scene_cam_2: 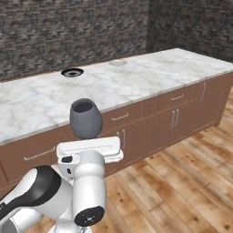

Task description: Retrieve the wine glasses from the counter and place one next to each plate.

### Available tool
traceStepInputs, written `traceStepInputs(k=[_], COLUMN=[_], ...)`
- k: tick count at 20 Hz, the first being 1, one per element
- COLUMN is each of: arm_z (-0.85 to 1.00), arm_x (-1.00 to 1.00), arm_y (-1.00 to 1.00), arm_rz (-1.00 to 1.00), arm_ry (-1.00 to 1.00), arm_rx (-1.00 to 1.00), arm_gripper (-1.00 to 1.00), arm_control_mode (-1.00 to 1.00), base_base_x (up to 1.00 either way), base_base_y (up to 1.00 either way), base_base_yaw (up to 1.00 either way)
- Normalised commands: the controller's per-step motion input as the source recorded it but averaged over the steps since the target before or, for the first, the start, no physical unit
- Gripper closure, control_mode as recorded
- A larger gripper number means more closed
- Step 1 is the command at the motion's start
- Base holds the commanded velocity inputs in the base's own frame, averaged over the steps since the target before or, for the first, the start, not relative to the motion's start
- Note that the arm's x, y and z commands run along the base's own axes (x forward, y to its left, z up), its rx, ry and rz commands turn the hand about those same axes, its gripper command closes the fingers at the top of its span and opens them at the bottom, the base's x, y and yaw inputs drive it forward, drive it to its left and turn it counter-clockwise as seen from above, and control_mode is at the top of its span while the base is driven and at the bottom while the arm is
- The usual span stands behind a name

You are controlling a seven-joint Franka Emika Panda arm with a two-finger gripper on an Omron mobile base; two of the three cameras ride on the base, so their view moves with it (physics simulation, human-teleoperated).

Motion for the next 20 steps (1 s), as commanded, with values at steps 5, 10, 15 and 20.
traceStepInputs(k=[5, 10, 15, 20], arm_z=[0.00, 0.00, 0.00, 0.00], arm_x=[0.00, 0.00, 0.00, 0.00], arm_y=[0.00, 0.00, 0.00, 0.00], arm_rz=[0.00, 0.00, 0.00, 0.00], arm_ry=[0.00, 0.00, 0.00, 0.00], arm_rx=[0.00, 0.00, 0.00, 0.00], arm_gripper=[1.00, 1.00, 1.00, 1.00], arm_control_mode=[1.00, 1.00, 1.00, 1.00], base_base_x=[-1.00, -1.00, -1.00, -0.74], base_base_y=[1.00, 1.00, 1.00, 1.00], base_base_yaw=[-0.22, -0.21, -0.21, -0.20])
